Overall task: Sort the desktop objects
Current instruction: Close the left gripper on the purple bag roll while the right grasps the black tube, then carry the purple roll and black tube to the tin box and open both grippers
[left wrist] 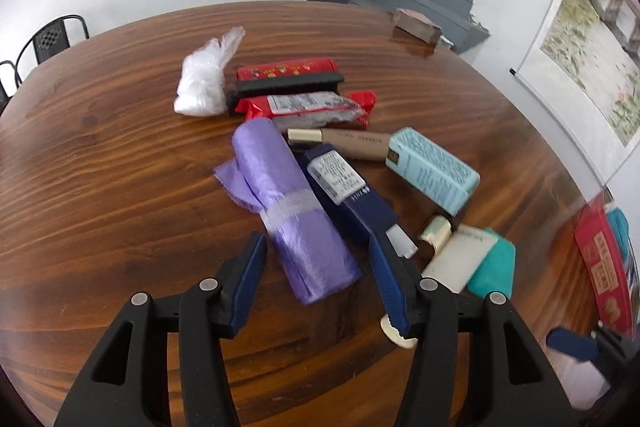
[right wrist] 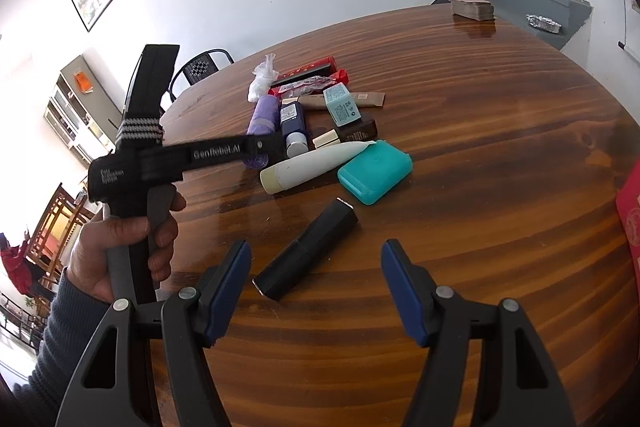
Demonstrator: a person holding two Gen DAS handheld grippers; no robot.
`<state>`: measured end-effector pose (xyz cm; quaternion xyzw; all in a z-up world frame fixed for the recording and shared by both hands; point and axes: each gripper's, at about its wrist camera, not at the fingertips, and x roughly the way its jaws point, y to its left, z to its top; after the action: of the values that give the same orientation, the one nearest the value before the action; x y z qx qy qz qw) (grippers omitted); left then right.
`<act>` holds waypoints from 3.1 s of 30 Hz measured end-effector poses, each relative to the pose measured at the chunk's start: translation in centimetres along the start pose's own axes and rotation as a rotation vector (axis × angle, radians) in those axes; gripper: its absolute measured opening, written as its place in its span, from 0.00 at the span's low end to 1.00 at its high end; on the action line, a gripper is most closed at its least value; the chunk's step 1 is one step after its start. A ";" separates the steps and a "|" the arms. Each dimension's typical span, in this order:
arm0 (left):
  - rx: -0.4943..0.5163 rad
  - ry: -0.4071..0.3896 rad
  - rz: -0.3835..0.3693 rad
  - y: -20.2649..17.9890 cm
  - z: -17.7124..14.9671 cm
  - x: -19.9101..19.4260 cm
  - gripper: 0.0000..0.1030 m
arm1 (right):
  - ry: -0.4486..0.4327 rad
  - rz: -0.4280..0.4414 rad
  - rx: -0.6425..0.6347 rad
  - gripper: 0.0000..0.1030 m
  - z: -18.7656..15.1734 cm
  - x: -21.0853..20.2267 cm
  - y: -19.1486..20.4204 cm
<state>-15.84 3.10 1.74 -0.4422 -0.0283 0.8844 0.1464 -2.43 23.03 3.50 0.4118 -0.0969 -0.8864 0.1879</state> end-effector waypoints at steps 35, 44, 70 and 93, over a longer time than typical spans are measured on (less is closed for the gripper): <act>-0.057 -0.069 0.153 0.1 -1.7 -3.7 0.32 | 0.083 -0.225 -0.162 0.49 0.4 4.4 2.4; -0.040 -0.092 0.135 -1.0 -2.3 -5.2 0.32 | 0.063 -0.166 -0.069 0.21 0.2 2.6 -0.3; 0.172 -0.086 -0.103 -18.5 -4.9 -6.4 0.32 | -0.274 -0.317 0.163 0.21 -2.6 -14.9 -11.4; 0.429 -0.035 -0.331 -37.9 -4.2 -3.8 0.32 | -0.340 -0.476 0.353 0.21 -6.1 -22.7 -22.4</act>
<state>-1.54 37.87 8.89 -0.3750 0.0850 0.8418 0.3789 9.99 52.74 8.01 0.2953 -0.1798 -0.9310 -0.1174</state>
